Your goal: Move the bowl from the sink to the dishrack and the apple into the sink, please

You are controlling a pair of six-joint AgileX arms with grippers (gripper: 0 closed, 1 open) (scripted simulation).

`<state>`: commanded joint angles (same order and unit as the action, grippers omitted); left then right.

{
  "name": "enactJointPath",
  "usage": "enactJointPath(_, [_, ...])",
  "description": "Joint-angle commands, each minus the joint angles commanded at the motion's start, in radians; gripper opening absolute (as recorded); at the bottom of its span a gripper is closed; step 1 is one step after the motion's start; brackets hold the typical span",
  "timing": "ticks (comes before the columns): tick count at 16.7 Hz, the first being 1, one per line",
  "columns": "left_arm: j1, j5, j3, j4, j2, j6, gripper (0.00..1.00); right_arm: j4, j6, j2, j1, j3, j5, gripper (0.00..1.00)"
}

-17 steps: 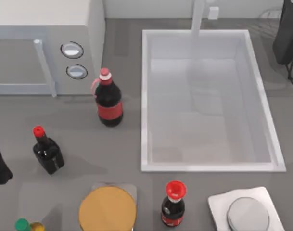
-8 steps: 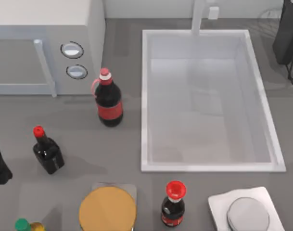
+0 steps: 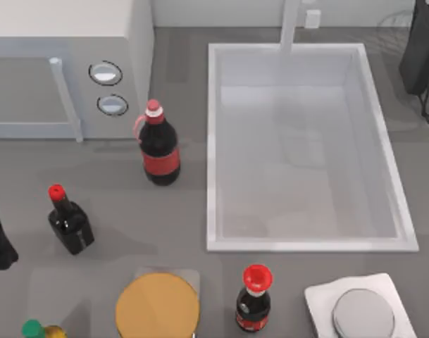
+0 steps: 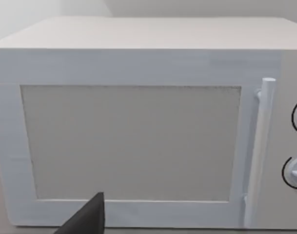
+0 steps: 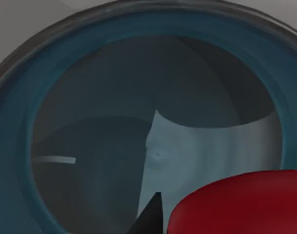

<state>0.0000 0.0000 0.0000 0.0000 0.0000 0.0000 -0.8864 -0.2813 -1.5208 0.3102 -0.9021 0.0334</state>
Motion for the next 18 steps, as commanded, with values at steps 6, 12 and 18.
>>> enactJointPath(6, [0.000,0.000,0.000,0.000,0.000,0.000,1.00,-0.156,-0.002,0.050,0.001,-0.100,0.000,0.00])
enactJointPath(12, [0.000,0.000,0.000,0.000,0.000,0.000,1.00,-0.225,-0.002,0.085,0.001,-0.146,0.000,0.00])
enactJointPath(18, [0.000,0.000,0.000,0.000,0.000,0.000,1.00,-0.123,0.017,0.055,-0.058,-0.132,0.042,0.00])
